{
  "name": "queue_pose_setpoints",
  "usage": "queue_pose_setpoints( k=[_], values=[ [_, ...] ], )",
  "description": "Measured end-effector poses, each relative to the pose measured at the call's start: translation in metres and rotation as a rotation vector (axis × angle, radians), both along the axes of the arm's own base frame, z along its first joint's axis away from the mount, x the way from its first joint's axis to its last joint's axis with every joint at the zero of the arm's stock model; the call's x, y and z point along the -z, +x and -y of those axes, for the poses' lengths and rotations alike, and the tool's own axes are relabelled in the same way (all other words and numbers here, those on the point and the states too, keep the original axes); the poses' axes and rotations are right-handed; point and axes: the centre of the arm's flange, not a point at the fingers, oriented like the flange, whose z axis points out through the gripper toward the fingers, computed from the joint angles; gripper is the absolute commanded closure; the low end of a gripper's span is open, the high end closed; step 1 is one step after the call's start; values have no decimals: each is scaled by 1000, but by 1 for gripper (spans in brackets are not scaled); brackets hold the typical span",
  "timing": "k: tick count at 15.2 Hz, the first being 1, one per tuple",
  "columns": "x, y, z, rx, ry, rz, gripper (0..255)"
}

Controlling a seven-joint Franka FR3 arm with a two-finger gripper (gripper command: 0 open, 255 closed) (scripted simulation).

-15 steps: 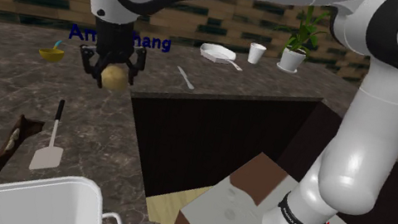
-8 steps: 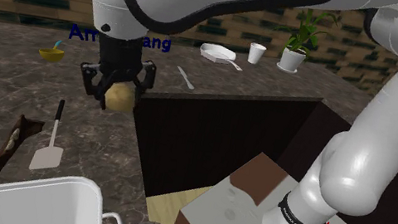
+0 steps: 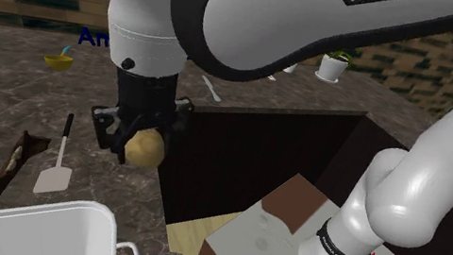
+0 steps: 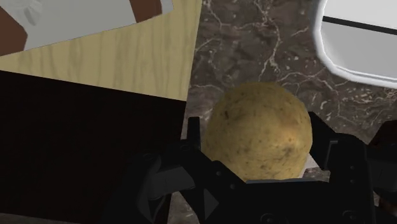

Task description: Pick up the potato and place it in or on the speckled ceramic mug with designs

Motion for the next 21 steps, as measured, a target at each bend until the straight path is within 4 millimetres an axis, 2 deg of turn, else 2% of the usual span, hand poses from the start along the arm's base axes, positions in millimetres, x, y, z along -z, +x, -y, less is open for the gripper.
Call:
queue_pose_setpoints(
  k=[5, 10, 11, 14, 21],
  values=[
    [-1, -63, -20, 0, 0, 0, 255],
    [7, -125, -36, 1, 0, 0, 255],
    [5, -139, -44, 0, 0, 0, 255],
    [0, -176, -51, 0, 0, 0, 255],
    [34, -185, -56, 2, -1, 0, 255]
  ],
)
